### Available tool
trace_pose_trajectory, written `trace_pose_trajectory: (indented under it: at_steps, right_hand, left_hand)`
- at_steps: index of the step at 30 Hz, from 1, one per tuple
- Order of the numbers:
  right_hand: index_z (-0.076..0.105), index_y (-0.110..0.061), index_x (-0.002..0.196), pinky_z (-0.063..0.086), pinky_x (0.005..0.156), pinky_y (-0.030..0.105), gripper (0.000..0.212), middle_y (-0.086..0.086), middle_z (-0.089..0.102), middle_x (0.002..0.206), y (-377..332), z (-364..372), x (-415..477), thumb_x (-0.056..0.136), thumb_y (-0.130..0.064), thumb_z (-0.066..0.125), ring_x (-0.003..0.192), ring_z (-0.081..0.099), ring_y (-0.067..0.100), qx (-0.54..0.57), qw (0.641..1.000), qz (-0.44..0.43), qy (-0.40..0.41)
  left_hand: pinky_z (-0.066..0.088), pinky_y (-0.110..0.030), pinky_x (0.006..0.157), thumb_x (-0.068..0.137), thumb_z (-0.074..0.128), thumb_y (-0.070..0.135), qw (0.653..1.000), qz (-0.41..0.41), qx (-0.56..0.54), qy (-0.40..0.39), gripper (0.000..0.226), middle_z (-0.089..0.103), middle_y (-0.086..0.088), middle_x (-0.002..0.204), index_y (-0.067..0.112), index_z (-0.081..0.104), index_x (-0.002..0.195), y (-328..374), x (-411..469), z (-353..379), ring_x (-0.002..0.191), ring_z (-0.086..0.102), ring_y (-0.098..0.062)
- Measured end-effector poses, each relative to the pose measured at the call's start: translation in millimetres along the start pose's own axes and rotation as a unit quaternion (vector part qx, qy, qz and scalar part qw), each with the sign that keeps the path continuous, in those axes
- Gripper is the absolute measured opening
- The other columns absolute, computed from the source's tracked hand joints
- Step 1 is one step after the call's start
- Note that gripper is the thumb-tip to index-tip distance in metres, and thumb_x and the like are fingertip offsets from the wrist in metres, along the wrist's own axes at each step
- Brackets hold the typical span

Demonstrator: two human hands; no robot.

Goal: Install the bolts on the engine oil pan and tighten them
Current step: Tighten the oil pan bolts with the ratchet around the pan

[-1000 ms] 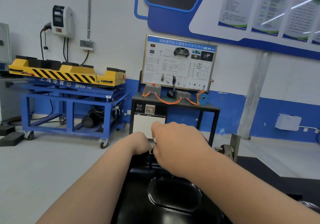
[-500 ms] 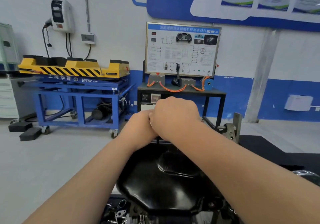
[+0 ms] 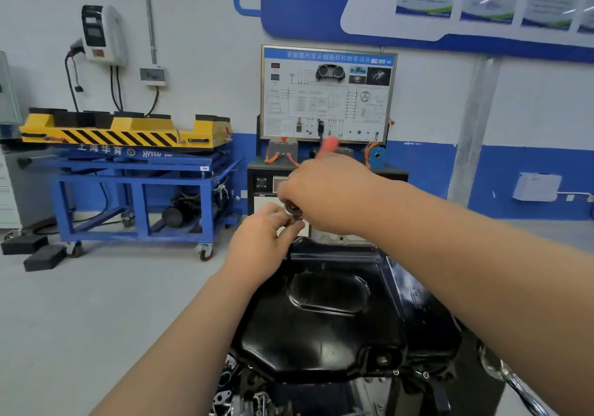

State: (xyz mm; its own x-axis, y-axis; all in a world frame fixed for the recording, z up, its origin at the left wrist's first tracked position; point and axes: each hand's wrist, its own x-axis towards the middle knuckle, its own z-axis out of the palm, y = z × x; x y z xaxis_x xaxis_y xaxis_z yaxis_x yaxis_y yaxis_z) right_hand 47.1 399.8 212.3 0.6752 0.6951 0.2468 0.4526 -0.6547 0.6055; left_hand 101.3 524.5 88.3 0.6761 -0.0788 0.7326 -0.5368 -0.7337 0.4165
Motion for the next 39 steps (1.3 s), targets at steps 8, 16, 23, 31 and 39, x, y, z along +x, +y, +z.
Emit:
trace_pose_trajectory:
  at_steps: [8, 16, 23, 31, 39]
  right_hand:
    - [0.033, -0.016, 0.061, 0.026, 0.047, 0.028, 0.043, -0.001, 0.035, 0.063, -24.6, 13.3, 5.3, 0.092, -0.041, 0.048, 0.054, 0.036, 0.019, 0.111, 0.983, 0.145, 0.023]
    - [0.039, -0.020, 0.065, 0.031, 0.059, 0.028, 0.032, -0.003, 0.036, 0.063, -15.5, 10.1, 6.9, 0.095, -0.031, 0.047, 0.054, 0.038, 0.018, -0.007, 0.996, 0.070, 0.053]
    - [0.038, -0.020, 0.062, 0.022, 0.046, 0.027, 0.042, -0.002, 0.042, 0.066, -10.1, 14.3, 9.1, 0.095, -0.045, 0.041, 0.054, 0.037, 0.015, 0.072, 0.984, 0.165, 0.016]
    - [0.032, -0.021, 0.066, 0.036, 0.071, 0.035, 0.033, -0.004, 0.035, 0.065, 5.1, 5.0, 10.6, 0.092, -0.026, 0.051, 0.054, 0.030, 0.013, -0.060, 0.997, 0.048, 0.024]
    - [0.034, -0.020, 0.063, 0.025, 0.046, 0.026, 0.044, -0.002, 0.039, 0.066, 6.3, 14.2, 5.4, 0.093, -0.050, 0.045, 0.054, 0.037, 0.015, 0.040, 0.988, 0.149, 0.013]
  left_hand:
    - [0.028, -0.024, 0.044, 0.083, 0.050, 0.007, 0.989, -0.149, 0.007, -0.013, 0.039, 0.040, 0.011, 0.052, 0.029, 0.036, 0.054, 10.4, 5.5, -0.4, 0.054, 0.044, -0.017]
    - [0.020, -0.026, 0.043, 0.087, 0.054, 0.017, 0.994, -0.106, -0.023, -0.022, 0.037, 0.042, 0.010, 0.038, 0.019, 0.047, 0.051, 3.8, 2.2, 0.5, 0.043, 0.031, -0.012]
    - [0.029, -0.025, 0.047, 0.085, 0.060, 0.033, 0.991, -0.127, -0.013, 0.027, 0.028, 0.047, 0.011, 0.051, 0.036, 0.047, 0.059, 1.9, 5.9, 1.9, 0.049, 0.044, -0.006]
    - [0.030, -0.029, 0.049, 0.095, 0.051, 0.043, 0.997, -0.060, 0.044, 0.000, 0.036, 0.046, 0.007, 0.060, 0.032, 0.046, 0.061, -0.1, 5.3, 4.9, 0.058, 0.044, -0.009]
    - [0.042, -0.033, 0.060, 0.096, 0.041, 0.047, 0.995, -0.051, 0.082, -0.039, 0.027, 0.044, 0.008, 0.078, 0.029, 0.062, 0.097, -0.4, 7.3, 8.6, 0.072, 0.052, -0.016]
